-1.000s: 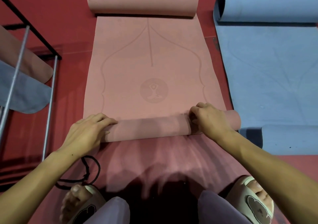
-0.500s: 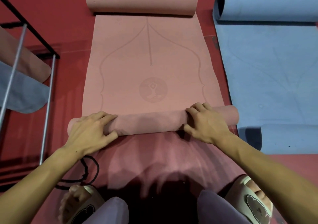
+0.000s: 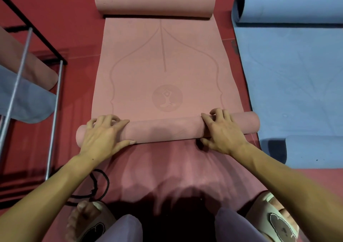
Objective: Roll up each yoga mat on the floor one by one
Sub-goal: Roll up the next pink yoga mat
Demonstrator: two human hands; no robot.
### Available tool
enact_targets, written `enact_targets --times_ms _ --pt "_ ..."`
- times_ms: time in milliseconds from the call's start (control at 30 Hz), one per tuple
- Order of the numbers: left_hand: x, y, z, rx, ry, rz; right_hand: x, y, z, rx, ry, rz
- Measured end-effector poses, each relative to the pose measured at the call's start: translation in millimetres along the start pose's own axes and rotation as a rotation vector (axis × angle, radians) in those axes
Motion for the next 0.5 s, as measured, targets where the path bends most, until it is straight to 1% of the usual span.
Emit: enact_targets --times_ms 200,500 --pt "-3.9 6.3 3.4 0.021 0.037 0.001 -6.2 6.9 5.7 -0.021 0.008 0.016" --pt "-5.4 -0.9 1.1 0.002 -0.065 0.065 -12.8 11.4 6.2 -0.028 0.080 -0.024"
Point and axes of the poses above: each hand's wrist, its own y-axis towards the middle knuckle, its own x-axis out of the palm, z = x × y, the point moved 10 cm from there along y, towards the middle knuckle, and after that the axes turned 15 degrees about -z, right-handed, at the moved point
